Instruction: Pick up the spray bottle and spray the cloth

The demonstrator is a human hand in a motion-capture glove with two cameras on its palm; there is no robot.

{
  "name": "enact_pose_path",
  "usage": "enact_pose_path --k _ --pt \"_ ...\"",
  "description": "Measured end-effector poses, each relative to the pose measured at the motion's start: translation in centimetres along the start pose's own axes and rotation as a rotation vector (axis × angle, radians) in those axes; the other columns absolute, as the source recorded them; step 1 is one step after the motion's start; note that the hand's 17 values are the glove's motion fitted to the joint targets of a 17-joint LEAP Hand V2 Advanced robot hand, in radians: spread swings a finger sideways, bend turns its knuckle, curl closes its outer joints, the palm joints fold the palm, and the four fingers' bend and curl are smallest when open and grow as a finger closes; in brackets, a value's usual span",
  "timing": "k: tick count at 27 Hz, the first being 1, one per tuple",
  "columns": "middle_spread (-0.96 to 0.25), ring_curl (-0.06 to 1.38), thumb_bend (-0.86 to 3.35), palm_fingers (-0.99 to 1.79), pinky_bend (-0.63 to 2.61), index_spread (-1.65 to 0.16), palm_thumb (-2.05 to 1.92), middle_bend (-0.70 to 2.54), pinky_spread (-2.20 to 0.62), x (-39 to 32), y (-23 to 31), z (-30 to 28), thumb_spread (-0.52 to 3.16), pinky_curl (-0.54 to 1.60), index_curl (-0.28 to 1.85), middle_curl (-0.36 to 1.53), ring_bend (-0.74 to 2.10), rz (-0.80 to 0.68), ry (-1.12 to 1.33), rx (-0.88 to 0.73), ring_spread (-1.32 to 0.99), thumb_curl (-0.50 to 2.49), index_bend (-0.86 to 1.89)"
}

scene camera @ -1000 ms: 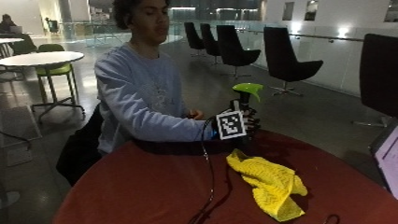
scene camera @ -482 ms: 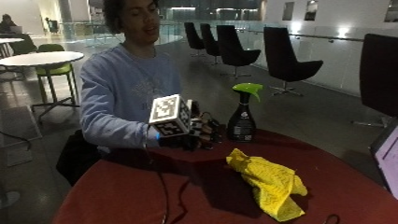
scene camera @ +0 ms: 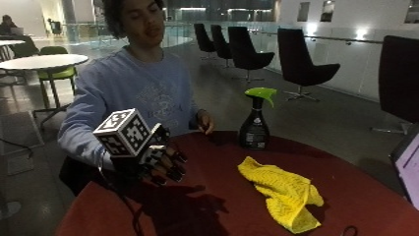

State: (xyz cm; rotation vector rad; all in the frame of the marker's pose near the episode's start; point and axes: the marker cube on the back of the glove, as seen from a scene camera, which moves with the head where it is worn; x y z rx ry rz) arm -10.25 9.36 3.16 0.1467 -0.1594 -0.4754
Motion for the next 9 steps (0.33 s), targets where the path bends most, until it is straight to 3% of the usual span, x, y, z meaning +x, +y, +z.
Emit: enact_pose_path --k 9 --pt "-0.05 0.33 -0.02 0.7 0.14 -0.31 0.76 0.29 0.24 0.93 0.31 0.29 1.09 0.27 0.33 0.43 0.33 -0.007 0.001 0.004 0.04 0.5 0.15"
